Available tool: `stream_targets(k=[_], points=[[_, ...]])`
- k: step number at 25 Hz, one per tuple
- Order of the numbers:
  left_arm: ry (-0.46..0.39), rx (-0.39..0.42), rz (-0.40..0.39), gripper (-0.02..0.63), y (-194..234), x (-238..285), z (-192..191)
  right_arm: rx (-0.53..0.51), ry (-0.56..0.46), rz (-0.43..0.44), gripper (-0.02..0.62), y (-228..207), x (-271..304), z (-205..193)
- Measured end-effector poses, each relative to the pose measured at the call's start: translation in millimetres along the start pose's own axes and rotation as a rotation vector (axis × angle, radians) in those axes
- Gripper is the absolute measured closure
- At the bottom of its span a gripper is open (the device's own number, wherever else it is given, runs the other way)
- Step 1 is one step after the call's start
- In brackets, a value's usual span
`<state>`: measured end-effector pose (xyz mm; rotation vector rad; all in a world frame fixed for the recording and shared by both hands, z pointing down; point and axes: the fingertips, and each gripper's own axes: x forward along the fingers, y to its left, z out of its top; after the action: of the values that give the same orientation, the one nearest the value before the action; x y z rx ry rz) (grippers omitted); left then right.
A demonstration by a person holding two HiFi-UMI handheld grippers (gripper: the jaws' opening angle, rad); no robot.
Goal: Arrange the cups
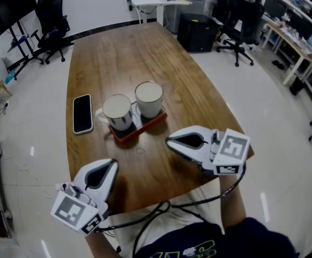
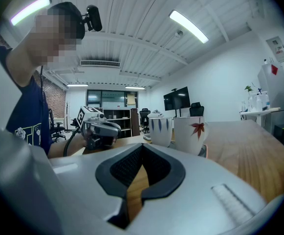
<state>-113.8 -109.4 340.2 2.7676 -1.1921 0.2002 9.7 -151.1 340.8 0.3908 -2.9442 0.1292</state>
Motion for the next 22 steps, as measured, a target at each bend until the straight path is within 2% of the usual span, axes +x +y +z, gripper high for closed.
stream_targets(k=[22], points=[[0.0,0.0,0.001,0.603,-0.5,-0.5,0.4,-0.001,-0.003,-0.02,0.588,-2.0,-0.8,0.6]])
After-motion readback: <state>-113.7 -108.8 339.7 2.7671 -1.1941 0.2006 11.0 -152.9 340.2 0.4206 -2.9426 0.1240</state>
